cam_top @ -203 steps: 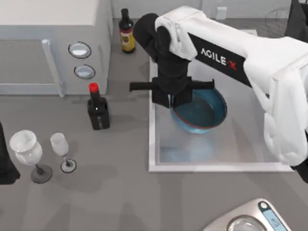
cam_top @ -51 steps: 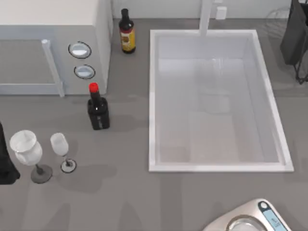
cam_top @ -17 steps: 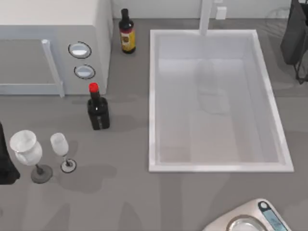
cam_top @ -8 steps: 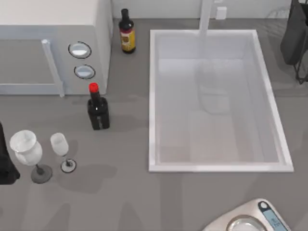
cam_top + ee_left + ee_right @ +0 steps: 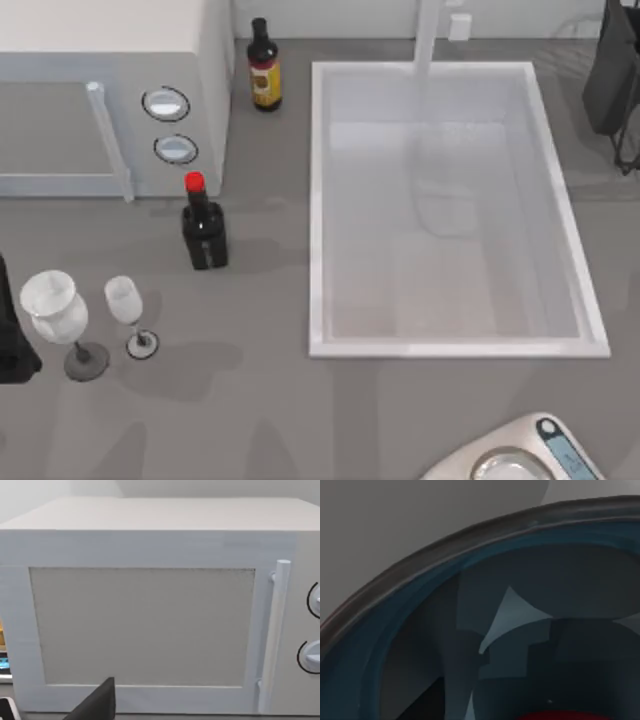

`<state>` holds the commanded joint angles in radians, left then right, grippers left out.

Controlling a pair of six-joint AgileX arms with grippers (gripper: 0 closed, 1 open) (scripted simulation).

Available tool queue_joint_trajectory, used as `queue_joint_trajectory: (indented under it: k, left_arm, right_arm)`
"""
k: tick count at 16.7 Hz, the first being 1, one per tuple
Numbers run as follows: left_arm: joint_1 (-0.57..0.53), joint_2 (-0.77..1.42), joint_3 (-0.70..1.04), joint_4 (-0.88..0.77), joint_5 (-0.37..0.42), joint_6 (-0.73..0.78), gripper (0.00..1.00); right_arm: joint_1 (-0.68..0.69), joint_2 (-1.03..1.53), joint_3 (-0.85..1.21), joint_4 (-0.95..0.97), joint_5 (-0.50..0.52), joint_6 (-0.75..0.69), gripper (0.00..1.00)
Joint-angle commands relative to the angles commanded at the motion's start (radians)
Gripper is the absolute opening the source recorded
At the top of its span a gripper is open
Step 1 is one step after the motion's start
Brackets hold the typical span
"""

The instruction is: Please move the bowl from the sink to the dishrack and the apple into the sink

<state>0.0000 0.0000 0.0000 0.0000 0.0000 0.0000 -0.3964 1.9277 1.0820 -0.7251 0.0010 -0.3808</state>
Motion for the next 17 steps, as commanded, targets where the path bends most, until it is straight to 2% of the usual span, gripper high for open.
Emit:
queue_joint_trajectory:
  k: [9, 17]
  left_arm:
    - [0.000, 0.000, 0.000, 0.000, 0.000, 0.000, 1.00]
    - [0.000, 0.000, 0.000, 0.000, 0.000, 0.000, 1.00]
  right_arm:
    - [0.000, 0.000, 0.000, 0.000, 0.000, 0.000, 0.02]
    - [0.000, 0.000, 0.000, 0.000, 0.000, 0.000, 0.00]
